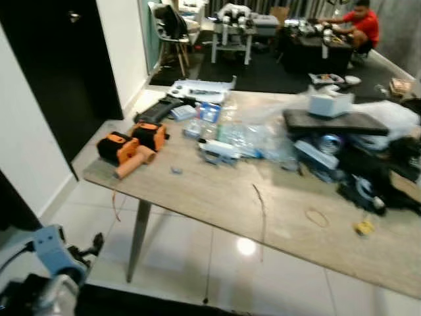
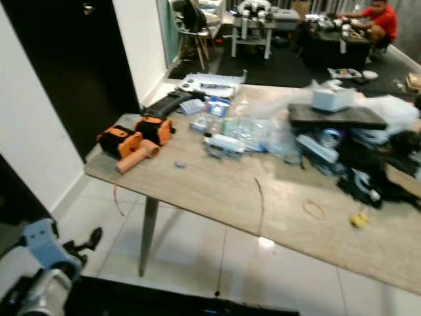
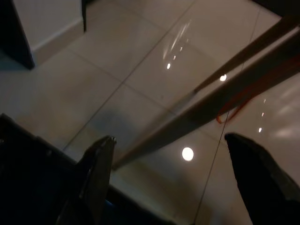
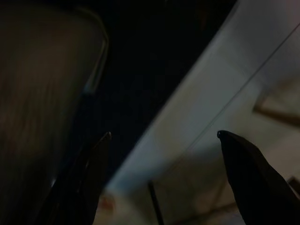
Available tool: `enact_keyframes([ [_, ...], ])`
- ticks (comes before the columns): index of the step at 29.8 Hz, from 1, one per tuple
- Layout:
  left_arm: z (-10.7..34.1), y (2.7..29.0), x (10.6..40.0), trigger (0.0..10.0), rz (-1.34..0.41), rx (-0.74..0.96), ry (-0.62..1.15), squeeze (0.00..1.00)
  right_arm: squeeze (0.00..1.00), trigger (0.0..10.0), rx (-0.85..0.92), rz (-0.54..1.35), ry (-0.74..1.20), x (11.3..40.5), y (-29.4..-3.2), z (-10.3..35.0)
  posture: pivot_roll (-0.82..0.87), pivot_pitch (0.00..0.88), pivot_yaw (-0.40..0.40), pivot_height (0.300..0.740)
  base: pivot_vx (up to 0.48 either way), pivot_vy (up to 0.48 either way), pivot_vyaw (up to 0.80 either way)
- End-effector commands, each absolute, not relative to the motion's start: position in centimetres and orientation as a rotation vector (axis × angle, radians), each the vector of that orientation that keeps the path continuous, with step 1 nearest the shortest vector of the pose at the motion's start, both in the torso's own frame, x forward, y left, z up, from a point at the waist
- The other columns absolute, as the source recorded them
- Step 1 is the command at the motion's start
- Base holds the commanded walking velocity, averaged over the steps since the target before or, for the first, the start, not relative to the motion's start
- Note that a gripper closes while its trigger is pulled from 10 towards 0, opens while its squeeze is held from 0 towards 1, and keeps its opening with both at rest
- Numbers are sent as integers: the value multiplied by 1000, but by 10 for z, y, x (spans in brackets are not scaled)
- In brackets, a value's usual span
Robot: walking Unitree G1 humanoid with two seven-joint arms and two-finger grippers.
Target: Picking trash to rubbish bin
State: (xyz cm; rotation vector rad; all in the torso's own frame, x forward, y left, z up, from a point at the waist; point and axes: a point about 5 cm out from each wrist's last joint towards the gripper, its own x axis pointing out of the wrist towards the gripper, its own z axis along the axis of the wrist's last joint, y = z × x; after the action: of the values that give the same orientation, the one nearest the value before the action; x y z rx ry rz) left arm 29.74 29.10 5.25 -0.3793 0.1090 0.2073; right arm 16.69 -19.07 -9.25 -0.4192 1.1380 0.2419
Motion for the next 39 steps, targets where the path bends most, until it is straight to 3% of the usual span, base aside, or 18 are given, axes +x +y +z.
enact_keyframes([
  [1,70,304,302,10000,277,-365,17,0,0,10000,-386,247,1186,153,-185,-99,-44,175,37,740,0,0,0],
  [5,91,322,306,10000,372,-349,-63,0,0,10000,-383,248,1187,153,-184,-99,-44,177,38,740,0,0,0],
  [12,113,329,313,10000,382,-335,-161,0,0,10000,-373,239,1194,152,-186,-99,-49,178,39,740,0,0,0],
  [22,181,335,327,10000,266,-380,-473,0,0,10000,-381,239,1199,153,-187,-99,-50,177,38,740,0,0,-800],
  [26,202,329,331,10000,180,-383,-554,0,0,10000,-380,240,1199,152,-187,-99,-50,179,39,740,0,0,-800],
  [31,240,300,335,10000,-92,-398,-684,0,0,10000,-377,242,1199,151,-186,-99,-53,182,42,740,0,0,-800],
  [35,246,288,337,10000,-172,-363,-681,0,0,10000,-378,242,1199,151,-186,-100,-54,186,43,740,0,0,-800],
  [39,248,267,342,10000,-264,-220,-624,0,0,10000,-372,241,1200,149,-186,-100,-55,196,46,740,0,0,-800],
])
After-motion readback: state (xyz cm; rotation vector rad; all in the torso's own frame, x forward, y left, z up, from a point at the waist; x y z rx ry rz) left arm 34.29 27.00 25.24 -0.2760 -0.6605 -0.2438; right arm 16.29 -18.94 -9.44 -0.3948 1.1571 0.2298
